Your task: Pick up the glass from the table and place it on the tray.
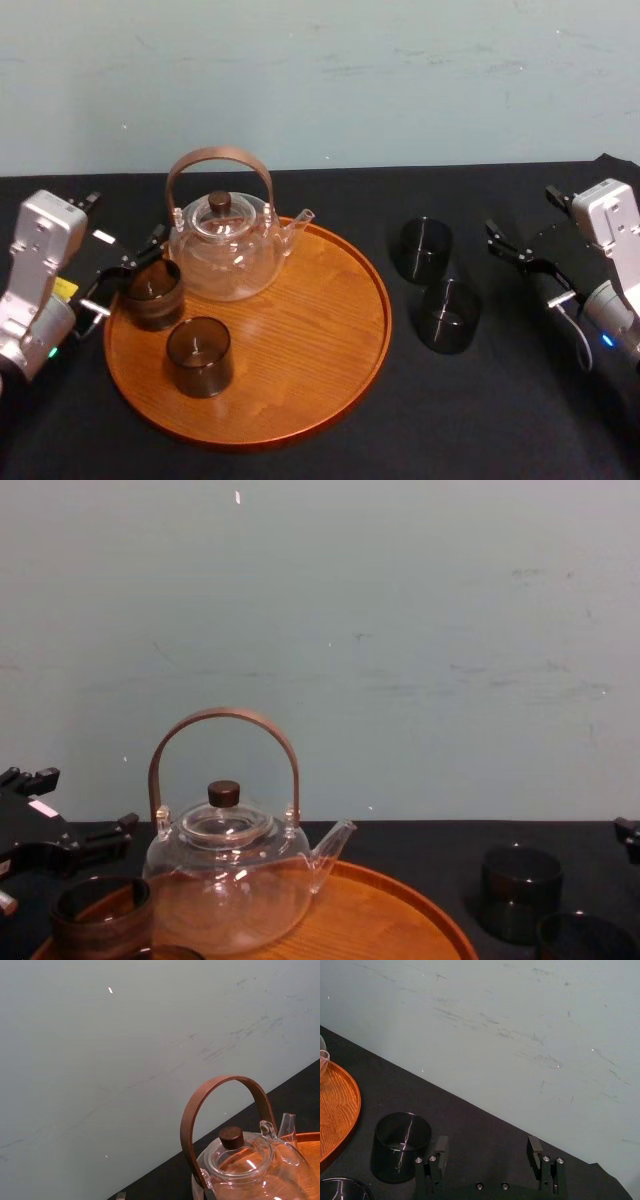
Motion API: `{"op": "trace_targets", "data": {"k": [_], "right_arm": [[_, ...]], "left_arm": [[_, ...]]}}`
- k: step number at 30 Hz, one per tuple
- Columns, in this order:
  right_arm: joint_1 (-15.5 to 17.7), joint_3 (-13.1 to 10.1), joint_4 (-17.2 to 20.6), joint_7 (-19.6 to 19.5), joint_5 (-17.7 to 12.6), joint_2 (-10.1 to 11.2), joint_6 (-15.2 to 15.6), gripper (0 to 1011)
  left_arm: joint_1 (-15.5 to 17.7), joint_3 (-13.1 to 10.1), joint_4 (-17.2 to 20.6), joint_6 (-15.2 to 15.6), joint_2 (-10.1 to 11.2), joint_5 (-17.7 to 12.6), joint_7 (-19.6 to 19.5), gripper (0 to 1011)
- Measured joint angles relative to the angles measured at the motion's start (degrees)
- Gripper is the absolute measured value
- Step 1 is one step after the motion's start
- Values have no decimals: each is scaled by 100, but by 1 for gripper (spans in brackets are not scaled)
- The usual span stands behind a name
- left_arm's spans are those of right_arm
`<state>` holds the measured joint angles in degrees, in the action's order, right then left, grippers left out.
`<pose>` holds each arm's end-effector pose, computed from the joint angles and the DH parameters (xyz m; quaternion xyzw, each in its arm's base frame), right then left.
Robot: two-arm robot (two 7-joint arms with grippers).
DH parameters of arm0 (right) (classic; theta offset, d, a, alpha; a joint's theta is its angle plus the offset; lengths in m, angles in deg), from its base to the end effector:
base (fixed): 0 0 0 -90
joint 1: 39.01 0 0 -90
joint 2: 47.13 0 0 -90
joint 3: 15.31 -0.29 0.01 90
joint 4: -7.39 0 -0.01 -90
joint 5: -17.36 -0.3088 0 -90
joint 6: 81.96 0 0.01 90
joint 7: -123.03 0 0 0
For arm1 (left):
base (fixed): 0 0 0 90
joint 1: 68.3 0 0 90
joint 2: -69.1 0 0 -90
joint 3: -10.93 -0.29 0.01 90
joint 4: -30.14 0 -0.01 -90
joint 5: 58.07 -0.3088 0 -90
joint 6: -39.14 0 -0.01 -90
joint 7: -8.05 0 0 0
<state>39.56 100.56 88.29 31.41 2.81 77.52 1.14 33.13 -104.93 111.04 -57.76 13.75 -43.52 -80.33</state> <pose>0.3581 -0.0827 -0.3023 -0.1416 -0.1324 -0.5799 0.7913 0.3581 0.0827 -0.3023 0.1416 -0.1324 0.5800 0.7913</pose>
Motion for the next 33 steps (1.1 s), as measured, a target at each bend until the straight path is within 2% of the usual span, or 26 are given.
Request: {"op": "trace_targets", "data": {"k": [33], "right_arm": [[0,0,0,0,0,0,0,1003]], "left_arm": [[0,0,0,0,0,0,0,1001]]}}
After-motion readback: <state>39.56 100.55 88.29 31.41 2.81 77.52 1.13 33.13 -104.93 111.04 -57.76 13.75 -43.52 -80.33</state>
